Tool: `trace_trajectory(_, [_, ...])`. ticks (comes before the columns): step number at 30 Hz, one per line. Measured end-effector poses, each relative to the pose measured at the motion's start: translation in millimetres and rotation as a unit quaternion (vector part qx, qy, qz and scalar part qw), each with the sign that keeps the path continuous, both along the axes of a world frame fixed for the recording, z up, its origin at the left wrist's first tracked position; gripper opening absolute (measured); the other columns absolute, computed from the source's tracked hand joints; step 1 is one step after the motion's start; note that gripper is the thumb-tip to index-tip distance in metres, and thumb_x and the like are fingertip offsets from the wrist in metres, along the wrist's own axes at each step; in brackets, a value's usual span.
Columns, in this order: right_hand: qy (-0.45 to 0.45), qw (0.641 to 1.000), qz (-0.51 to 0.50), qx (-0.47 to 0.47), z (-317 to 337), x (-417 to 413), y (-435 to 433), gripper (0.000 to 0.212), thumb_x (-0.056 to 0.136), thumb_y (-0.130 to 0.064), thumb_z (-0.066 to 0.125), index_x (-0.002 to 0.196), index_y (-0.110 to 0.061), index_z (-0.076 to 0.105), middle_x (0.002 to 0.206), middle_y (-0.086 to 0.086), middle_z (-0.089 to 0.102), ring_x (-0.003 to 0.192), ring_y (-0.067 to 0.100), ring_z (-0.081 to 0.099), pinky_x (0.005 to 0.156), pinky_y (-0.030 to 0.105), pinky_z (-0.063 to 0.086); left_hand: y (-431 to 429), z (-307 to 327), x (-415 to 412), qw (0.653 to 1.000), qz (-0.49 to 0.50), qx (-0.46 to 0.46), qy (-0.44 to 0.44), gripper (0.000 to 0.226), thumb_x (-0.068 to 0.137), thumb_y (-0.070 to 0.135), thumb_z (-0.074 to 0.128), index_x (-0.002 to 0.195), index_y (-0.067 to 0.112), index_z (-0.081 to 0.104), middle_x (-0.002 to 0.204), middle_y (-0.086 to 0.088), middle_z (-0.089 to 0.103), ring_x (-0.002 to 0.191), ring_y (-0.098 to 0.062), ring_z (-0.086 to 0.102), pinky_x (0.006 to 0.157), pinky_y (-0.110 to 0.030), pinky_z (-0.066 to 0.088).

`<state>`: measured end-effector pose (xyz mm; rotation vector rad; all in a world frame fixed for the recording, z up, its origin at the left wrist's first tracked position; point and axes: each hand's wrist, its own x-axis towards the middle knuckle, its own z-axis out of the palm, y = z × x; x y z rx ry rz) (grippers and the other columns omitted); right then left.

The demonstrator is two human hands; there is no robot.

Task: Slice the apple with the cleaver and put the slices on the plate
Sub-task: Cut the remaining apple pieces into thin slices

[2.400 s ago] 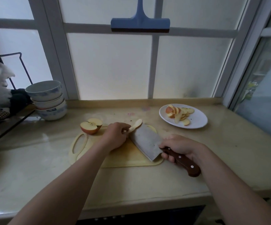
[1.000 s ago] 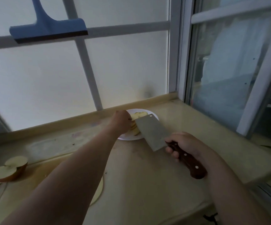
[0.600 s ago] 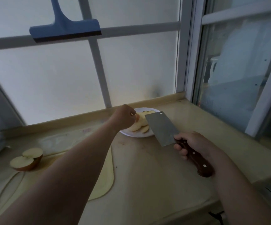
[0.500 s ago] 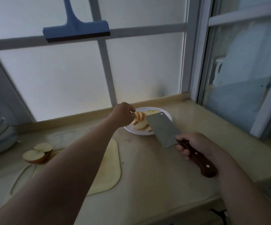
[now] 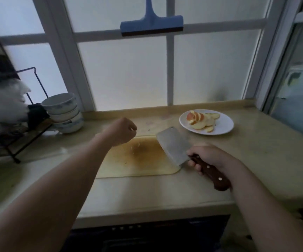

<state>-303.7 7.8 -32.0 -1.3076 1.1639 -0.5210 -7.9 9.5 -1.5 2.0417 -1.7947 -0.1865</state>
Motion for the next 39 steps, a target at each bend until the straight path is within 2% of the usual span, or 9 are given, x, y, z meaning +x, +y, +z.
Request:
trace_trajectory(5, [0.013, 1.000, -0.012, -0.018, -4.0, 38.6, 10.0, 0.013, 0.100, -0.009, 0.053, 0.087, -0.009, 0.055, 0.060, 0.009, 0.059, 0.039, 0.014, 0.048, 0.039, 0.023, 0.042, 28.7, -27.1, 29.1, 0.999, 0.025, -0.032, 0.015, 0.025, 0.092, 0.013, 0.064, 0.114, 0.012, 0.075, 0.110, -0.007, 0.072, 0.096, -0.022, 0.066, 0.084, -0.030, 0.053])
trace_trajectory(10, [-0.001, 0.999, -0.021, -0.050, -6.0, 66.0, 11.8, 0.016, 0.100, -0.008, 0.051, 0.084, -0.009, 0.052, 0.058, 0.009, 0.058, 0.038, 0.016, 0.047, 0.038, 0.023, 0.042, 47.7, -32.7, 61.9, 0.974, 0.114, -0.187, 0.056, 0.033, 0.084, 0.022, 0.072, 0.115, 0.014, 0.066, 0.113, -0.005, 0.051, 0.102, -0.028, 0.057, 0.089, -0.040, 0.052])
trace_trajectory(13, [-0.007, 0.998, -0.033, -0.052, -9.0, 71.6, 9.6, 0.014, 0.100, -0.008, 0.051, 0.086, -0.008, 0.051, 0.058, 0.010, 0.058, 0.038, 0.017, 0.046, 0.038, 0.024, 0.041, 56.4, -37.1, 82.4, 0.979, 0.140, -0.131, 0.073, 0.065, 0.079, 0.031, 0.078, 0.137, 0.018, 0.050, 0.133, -0.013, 0.045, 0.124, -0.031, 0.045, 0.105, -0.042, 0.043])
trace_trajectory(16, [-0.011, 0.998, -0.043, -0.051, -12.5, 69.5, 8.6, 0.012, 0.100, -0.006, 0.051, 0.088, -0.006, 0.052, 0.059, 0.011, 0.057, 0.037, 0.017, 0.046, 0.037, 0.025, 0.042, 59.7, -47.0, 97.1, 0.984, 0.136, -0.042, 0.107, 0.097, 0.075, 0.038, 0.085, 0.153, 0.020, 0.030, 0.150, -0.015, 0.036, 0.137, -0.033, 0.038, 0.111, -0.045, 0.036])
trace_trajectory(20, [0.004, 0.998, -0.039, -0.049, -13.7, 71.5, 9.6, 0.010, 0.099, -0.007, 0.053, 0.089, -0.006, 0.051, 0.060, 0.013, 0.058, 0.038, 0.018, 0.047, 0.037, 0.025, 0.042, 52.7, -55.4, 101.2, 0.976, 0.133, -0.028, 0.169, 0.114, 0.070, 0.037, 0.090, 0.158, 0.018, 0.021, 0.153, -0.012, 0.040, 0.138, -0.031, 0.041, 0.112, -0.044, 0.039])
trace_trajectory(25, [0.018, 0.998, -0.035, -0.044, -12.1, 74.0, 12.6, 0.011, 0.099, -0.007, 0.053, 0.088, -0.007, 0.050, 0.060, 0.013, 0.059, 0.039, 0.019, 0.047, 0.038, 0.024, 0.042, 41.0, -56.4, 88.8, 0.974, 0.135, -0.059, 0.172, 0.106, 0.072, 0.036, 0.090, 0.155, 0.012, 0.028, 0.148, -0.012, 0.047, 0.133, -0.029, 0.046, 0.107, -0.037, 0.039])
trace_trajectory(29, [0.014, 0.998, -0.038, -0.042, -12.4, 74.0, 12.8, 0.012, 0.099, -0.008, 0.053, 0.088, -0.008, 0.050, 0.060, 0.013, 0.059, 0.039, 0.019, 0.047, 0.040, 0.023, 0.042, 36.9, -59.5, 80.7, 0.972, 0.128, -0.106, 0.168, 0.080, 0.078, 0.029, 0.086, 0.142, 0.008, 0.044, 0.126, -0.003, 0.054, 0.106, -0.017, 0.049, 0.087, -0.026, 0.038])
trace_trajectory(34, [0.010, 0.998, -0.044, -0.038, -13.0, 74.3, 10.3, 0.012, 0.100, -0.008, 0.052, 0.088, -0.009, 0.050, 0.059, 0.012, 0.059, 0.039, 0.019, 0.047, 0.041, 0.023, 0.042, 32.7, -60.8, 68.5, 0.971, 0.070, -0.125, 0.194, 0.088, 0.073, 0.034, 0.088, 0.146, 0.014, 0.043, 0.132, -0.006, 0.054, 0.115, -0.017, 0.053, 0.100, -0.033, 0.048])
trace_trajectory(39, [0.012, 0.998, -0.045, -0.042, -12.7, 75.1, 10.4, 0.013, 0.100, -0.008, 0.052, 0.088, -0.008, 0.051, 0.059, 0.012, 0.059, 0.039, 0.019, 0.048, 0.040, 0.023, 0.042, 32.4, -58.0, 41.4, 0.942, 0.013, -0.120, 0.312, 0.088, 0.068, 0.032, 0.088, 0.143, 0.018, 0.043, 0.119, 0.004, 0.057, 0.109, -0.016, 0.060, 0.095, -0.037, 0.055])
